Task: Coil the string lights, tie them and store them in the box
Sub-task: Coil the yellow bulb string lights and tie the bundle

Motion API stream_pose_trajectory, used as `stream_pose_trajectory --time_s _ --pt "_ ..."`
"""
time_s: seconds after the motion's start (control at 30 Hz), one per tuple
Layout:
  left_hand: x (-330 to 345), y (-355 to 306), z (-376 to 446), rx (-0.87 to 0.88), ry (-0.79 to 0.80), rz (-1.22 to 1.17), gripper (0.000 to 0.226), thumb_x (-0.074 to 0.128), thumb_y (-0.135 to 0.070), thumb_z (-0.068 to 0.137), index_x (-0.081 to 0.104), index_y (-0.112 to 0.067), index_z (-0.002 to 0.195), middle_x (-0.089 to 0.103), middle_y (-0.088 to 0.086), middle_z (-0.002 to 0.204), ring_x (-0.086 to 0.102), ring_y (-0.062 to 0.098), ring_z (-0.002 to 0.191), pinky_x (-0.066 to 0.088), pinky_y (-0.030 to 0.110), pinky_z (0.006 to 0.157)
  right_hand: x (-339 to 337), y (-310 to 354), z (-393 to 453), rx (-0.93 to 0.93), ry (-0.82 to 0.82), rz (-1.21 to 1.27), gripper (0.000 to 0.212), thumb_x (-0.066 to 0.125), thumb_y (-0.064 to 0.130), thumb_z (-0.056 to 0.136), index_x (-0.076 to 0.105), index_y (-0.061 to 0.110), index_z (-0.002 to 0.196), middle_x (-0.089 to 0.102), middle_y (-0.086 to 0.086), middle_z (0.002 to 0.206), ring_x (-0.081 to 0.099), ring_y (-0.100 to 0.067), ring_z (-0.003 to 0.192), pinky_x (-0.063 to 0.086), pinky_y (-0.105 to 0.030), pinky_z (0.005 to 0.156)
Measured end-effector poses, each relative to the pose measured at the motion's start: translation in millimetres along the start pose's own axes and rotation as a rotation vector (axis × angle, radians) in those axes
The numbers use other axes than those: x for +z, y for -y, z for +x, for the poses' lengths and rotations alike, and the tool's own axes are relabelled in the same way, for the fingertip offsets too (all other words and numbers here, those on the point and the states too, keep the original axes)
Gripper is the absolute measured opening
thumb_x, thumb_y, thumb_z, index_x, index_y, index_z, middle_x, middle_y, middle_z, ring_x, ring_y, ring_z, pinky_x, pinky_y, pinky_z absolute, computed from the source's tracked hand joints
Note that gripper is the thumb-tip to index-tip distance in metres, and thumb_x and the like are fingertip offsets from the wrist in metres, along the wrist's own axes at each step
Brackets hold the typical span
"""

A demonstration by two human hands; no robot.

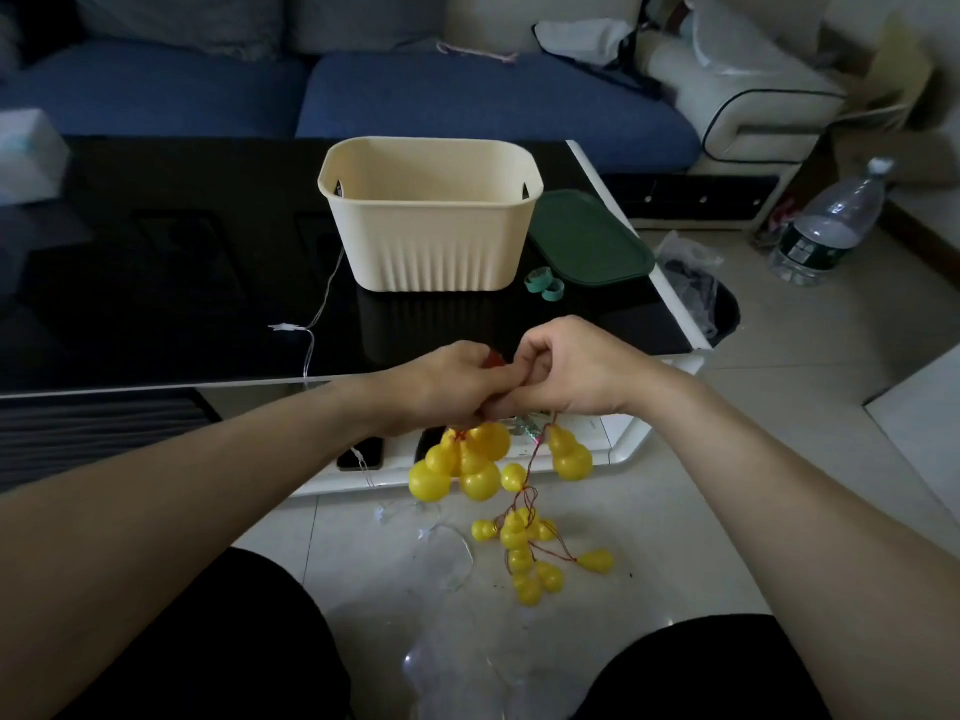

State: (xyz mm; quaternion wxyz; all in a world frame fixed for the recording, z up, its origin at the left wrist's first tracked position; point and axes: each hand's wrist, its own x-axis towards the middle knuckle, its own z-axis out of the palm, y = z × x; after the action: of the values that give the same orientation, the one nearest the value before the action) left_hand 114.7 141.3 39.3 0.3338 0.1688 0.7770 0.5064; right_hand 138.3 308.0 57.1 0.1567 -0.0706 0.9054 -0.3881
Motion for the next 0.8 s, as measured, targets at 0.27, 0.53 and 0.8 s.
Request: stream_pose_trajectory --time_s 0.27,0.53,0.8 --pt "-14 2 -12 -0.024 0.214 0.273 0.029 0.053 -0.022 0.101 0.057 0.001 0.084 0.039 0.004 0.059 0.033 0.012 0.047 0.03 0.021 0.045 -15 -9 -5 0.073 -0.008 -0.172 0.022 0.088 0.035 0.073 0.07 0.022 0.071 0.059 0.022 0.047 0.058 0.008 0.055 0.047 -0.022 0.06" --pt "-19 6 -6 0.0 -0.016 0.02 0.046 0.045 -0.027 0.104 0.037 -0.014 0.061 0.029 -0.001 0.048 0.025 0.011 0.039 0.023 0.019 0.038 -26 -20 -12 0.093 -0.08 0.111 0.017 0.081 0.021 0.083 0.07 0.013 0.093 0.072 -0.005 0.068 0.068 -0.018 0.062 0.057 -0.033 0.065" --pt "-28 2 -6 0.159 -0.489 -0.235 0.045 0.046 -0.019 0.103 0.039 -0.014 0.059 0.031 -0.006 0.044 0.025 0.008 0.037 0.023 0.019 0.038 -31 -38 -24 0.36 0.369 0.148 0.072 0.052 0.077 0.073 0.071 0.014 0.1 0.075 -0.004 0.093 0.067 -0.014 0.094 0.043 -0.041 0.098"
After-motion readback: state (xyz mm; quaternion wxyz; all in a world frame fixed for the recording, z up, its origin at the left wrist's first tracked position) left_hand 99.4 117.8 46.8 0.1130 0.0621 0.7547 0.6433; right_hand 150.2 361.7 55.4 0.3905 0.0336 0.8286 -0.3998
